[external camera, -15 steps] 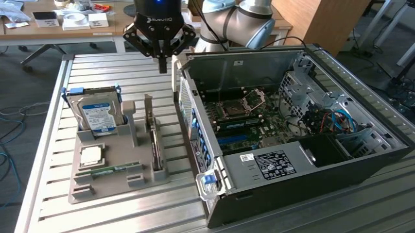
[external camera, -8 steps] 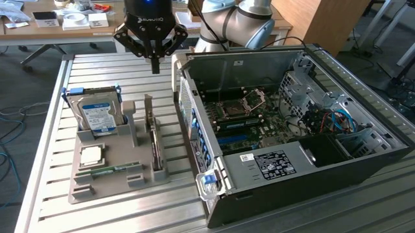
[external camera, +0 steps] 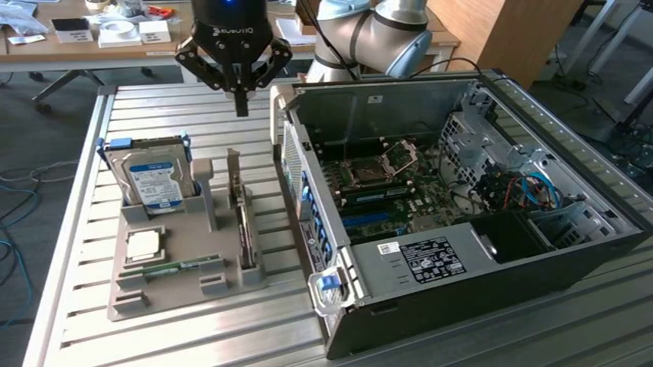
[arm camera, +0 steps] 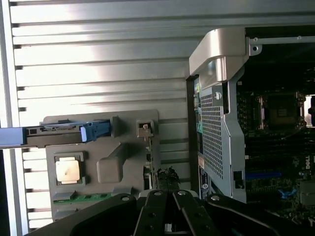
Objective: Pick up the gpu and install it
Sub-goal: 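Reach for the gpu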
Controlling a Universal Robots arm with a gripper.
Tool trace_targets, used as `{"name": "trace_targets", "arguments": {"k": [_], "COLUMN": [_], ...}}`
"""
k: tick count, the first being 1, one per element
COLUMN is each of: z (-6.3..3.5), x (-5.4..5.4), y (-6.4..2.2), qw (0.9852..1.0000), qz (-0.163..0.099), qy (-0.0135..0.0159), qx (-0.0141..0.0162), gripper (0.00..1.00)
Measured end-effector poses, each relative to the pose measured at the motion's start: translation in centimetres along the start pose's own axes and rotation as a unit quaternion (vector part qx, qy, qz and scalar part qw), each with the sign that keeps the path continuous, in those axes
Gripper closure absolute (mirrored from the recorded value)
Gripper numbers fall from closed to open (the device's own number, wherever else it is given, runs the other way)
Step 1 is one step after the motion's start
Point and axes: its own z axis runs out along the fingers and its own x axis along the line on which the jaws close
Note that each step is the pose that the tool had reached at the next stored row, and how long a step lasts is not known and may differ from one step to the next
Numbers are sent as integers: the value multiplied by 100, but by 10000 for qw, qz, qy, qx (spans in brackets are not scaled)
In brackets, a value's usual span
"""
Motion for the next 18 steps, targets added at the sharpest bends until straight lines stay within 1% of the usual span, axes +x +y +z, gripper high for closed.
{"name": "trace_targets", "arguments": {"k": [3,5,7,11,18], "z": [-2,-2,-3,-7,-16], "x": [73,80,83,86,84], "y": [-5,-11,-39,-125,-320], "qw": [10000,10000,10000,10000,10000], "qz": [0,-1,0,0,0], "qy": [-4,-4,-4,-4,-4], "qx": [0,0,0,0,0], "gripper": [89,89,89,89,89]}}
